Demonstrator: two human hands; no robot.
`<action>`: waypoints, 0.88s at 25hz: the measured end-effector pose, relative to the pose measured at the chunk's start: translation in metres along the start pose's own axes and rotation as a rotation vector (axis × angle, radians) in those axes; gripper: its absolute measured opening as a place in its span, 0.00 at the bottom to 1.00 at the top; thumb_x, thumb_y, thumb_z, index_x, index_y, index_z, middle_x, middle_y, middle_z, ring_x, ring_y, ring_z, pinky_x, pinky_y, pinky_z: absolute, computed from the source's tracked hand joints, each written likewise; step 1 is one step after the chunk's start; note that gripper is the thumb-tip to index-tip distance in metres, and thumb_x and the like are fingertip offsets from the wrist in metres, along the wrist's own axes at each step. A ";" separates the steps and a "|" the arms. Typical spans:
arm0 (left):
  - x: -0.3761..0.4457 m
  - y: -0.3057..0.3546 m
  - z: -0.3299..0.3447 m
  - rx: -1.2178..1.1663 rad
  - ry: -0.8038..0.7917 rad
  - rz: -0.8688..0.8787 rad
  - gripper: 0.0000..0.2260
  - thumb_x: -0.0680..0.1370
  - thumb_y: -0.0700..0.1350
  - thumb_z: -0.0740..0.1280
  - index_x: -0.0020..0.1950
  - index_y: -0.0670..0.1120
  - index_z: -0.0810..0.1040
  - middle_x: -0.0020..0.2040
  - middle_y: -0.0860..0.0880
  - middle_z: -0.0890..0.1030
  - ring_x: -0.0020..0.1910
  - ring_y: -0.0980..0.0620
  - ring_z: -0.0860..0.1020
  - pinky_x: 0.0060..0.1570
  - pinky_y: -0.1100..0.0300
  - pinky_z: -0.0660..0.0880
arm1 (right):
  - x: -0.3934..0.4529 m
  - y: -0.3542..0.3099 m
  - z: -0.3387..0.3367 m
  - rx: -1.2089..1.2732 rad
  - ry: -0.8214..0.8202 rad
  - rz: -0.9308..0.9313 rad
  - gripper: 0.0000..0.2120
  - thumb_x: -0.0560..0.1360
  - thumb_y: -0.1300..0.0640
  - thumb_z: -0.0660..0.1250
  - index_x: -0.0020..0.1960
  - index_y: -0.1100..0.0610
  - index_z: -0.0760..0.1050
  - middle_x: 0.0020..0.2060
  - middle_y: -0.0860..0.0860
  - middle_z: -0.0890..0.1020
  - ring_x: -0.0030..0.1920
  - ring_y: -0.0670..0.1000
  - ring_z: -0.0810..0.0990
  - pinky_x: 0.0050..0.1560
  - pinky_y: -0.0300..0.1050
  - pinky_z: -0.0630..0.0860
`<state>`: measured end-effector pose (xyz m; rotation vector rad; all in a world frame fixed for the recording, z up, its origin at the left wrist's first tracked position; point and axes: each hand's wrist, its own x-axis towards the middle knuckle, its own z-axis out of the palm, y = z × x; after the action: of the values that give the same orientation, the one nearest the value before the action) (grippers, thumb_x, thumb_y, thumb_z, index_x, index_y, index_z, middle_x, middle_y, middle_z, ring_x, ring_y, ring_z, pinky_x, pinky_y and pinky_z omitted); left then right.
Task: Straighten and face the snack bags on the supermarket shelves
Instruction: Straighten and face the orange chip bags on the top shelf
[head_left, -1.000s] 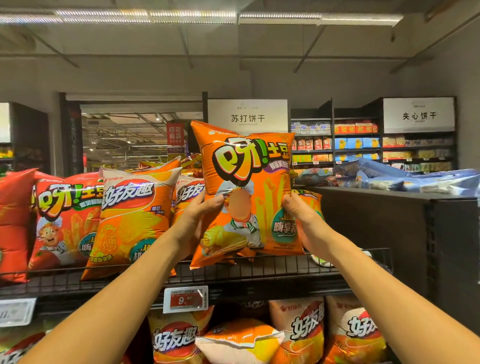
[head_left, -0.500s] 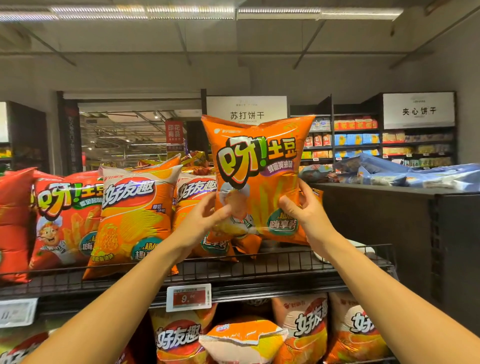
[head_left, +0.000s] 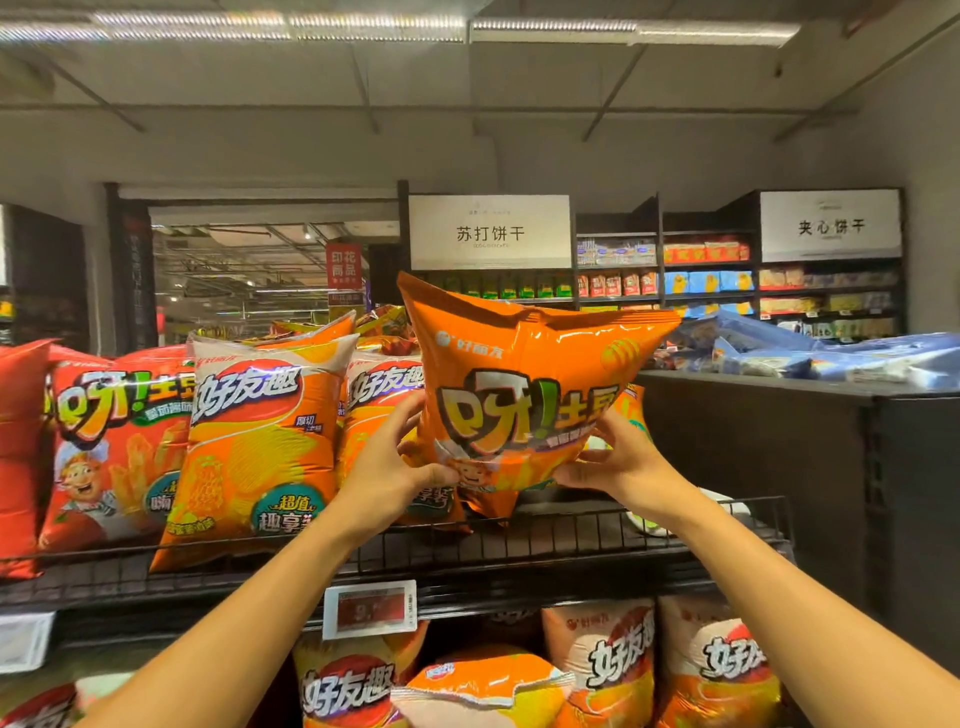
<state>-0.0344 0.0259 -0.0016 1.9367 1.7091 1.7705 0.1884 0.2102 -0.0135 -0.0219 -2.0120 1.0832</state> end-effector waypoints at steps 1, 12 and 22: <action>0.001 0.000 0.000 0.005 0.001 -0.007 0.36 0.67 0.37 0.79 0.64 0.66 0.69 0.60 0.65 0.79 0.65 0.60 0.74 0.64 0.57 0.71 | 0.000 0.002 -0.001 -0.017 0.006 0.007 0.29 0.70 0.66 0.77 0.68 0.57 0.71 0.59 0.47 0.82 0.61 0.48 0.80 0.54 0.40 0.79; -0.004 0.009 -0.001 -0.035 0.040 -0.072 0.38 0.63 0.58 0.77 0.71 0.53 0.71 0.64 0.53 0.79 0.64 0.54 0.76 0.57 0.57 0.78 | -0.001 -0.018 0.005 -0.011 0.069 0.038 0.39 0.62 0.36 0.75 0.70 0.42 0.69 0.60 0.41 0.81 0.62 0.43 0.78 0.55 0.39 0.78; -0.004 0.018 0.009 -0.147 0.081 -0.123 0.32 0.67 0.62 0.73 0.67 0.48 0.75 0.61 0.48 0.81 0.60 0.49 0.80 0.56 0.53 0.79 | 0.005 -0.030 0.012 0.107 0.110 0.088 0.39 0.56 0.24 0.73 0.61 0.43 0.76 0.56 0.46 0.85 0.57 0.47 0.84 0.50 0.39 0.81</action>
<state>-0.0153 0.0218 0.0035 1.6872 1.6297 1.8954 0.1870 0.1852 0.0075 -0.1131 -1.8678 1.2178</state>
